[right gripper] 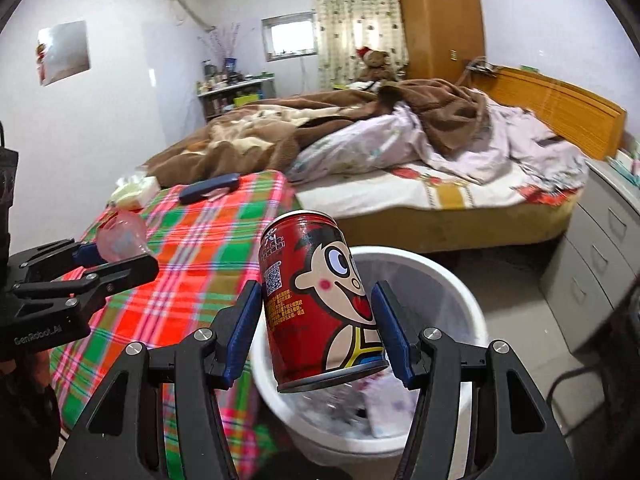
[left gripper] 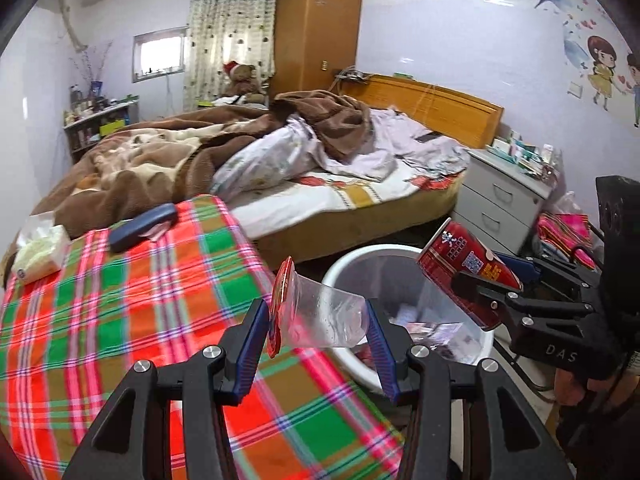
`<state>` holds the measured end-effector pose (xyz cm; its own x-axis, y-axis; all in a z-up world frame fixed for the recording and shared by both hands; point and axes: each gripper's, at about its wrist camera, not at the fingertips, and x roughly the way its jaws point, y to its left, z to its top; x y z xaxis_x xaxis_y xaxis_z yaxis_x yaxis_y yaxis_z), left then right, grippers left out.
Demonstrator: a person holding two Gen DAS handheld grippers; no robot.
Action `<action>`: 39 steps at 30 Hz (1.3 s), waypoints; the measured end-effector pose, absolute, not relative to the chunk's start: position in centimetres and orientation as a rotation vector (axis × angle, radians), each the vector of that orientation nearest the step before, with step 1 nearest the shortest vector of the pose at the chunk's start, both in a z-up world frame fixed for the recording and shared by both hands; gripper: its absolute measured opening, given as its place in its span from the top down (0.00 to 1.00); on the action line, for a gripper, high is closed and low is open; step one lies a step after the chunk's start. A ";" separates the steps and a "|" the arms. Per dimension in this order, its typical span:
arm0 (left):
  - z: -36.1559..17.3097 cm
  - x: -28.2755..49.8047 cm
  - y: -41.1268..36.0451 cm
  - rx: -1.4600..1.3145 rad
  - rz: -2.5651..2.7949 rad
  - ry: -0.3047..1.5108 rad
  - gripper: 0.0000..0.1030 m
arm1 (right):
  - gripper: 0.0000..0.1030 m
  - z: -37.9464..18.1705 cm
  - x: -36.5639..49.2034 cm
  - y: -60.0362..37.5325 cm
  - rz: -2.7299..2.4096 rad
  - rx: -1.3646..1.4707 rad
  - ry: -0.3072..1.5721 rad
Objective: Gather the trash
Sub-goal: 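Carry the red can and plastic cup over the white bin and release both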
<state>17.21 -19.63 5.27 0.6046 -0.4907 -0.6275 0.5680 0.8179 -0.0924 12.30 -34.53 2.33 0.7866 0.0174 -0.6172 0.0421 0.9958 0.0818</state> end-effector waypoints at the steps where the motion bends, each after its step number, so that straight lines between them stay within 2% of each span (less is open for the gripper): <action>1: 5.0 17.1 -20.3 0.122 -0.630 0.696 0.52 | 0.43 2.2 12.3 -35.0 -0.027 0.096 0.669; 23: -1.0 18.6 -29.5 0.185 -0.714 0.832 0.52 | 0.43 -2.0 12.1 -40.3 -0.164 0.125 0.816; 26: -1.4 18.8 -29.6 0.178 -0.712 0.844 0.41 | 0.43 -2.2 12.1 -40.5 -0.172 0.127 0.823; 39: -0.1 17.9 -27.8 0.152 -0.678 0.809 0.36 | 0.40 -0.5 10.7 -39.4 -0.181 0.111 0.748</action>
